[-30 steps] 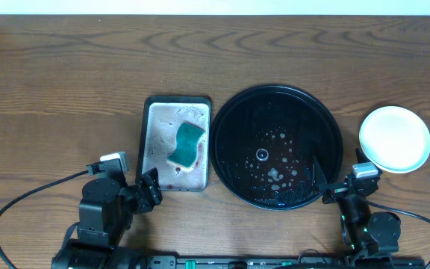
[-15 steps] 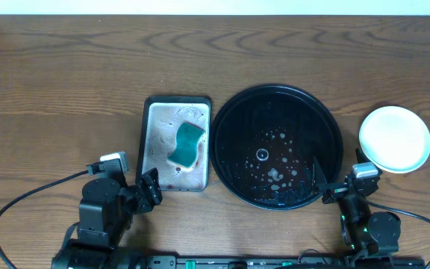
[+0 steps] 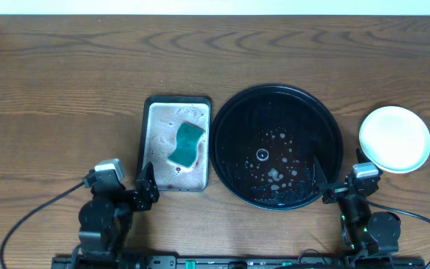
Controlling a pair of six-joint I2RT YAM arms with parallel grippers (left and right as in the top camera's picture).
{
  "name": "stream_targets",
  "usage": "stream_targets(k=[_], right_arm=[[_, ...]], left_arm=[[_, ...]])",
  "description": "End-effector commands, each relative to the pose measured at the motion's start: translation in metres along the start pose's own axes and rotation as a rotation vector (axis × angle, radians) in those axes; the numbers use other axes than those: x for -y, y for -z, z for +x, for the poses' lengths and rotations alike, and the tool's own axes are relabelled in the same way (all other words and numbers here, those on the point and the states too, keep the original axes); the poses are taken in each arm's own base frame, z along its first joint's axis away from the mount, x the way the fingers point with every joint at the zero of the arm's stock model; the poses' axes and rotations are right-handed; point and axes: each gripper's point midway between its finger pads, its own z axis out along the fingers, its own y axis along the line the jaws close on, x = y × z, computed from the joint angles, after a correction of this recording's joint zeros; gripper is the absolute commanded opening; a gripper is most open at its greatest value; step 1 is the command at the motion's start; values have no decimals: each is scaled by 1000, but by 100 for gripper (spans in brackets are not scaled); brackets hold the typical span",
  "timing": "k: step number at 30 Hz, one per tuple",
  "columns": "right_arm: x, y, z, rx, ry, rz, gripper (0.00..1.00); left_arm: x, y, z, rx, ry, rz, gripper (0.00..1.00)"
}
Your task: Clean dirty plates on tray and stack at the side
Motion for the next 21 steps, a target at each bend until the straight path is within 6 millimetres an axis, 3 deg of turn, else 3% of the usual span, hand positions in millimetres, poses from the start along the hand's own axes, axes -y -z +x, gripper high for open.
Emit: stream_targets(k=[1, 8, 11, 14, 21], right_arm=[[0, 0, 0, 0, -3, 3, 99], [0, 0, 0, 0, -3, 3, 99], [0, 0, 0, 0, -3, 3, 99], [0, 0, 0, 0, -3, 3, 99], [0, 0, 0, 0, -3, 3, 99]], left_arm=[[8, -10, 3, 93, -111, 99, 81], [11, -18, -23, 347, -257, 125, 81], [3, -22, -14, 306, -264, 92, 81], [-4, -29, 7, 212, -254, 75, 81], [-2, -28, 5, 220, -255, 81, 81]])
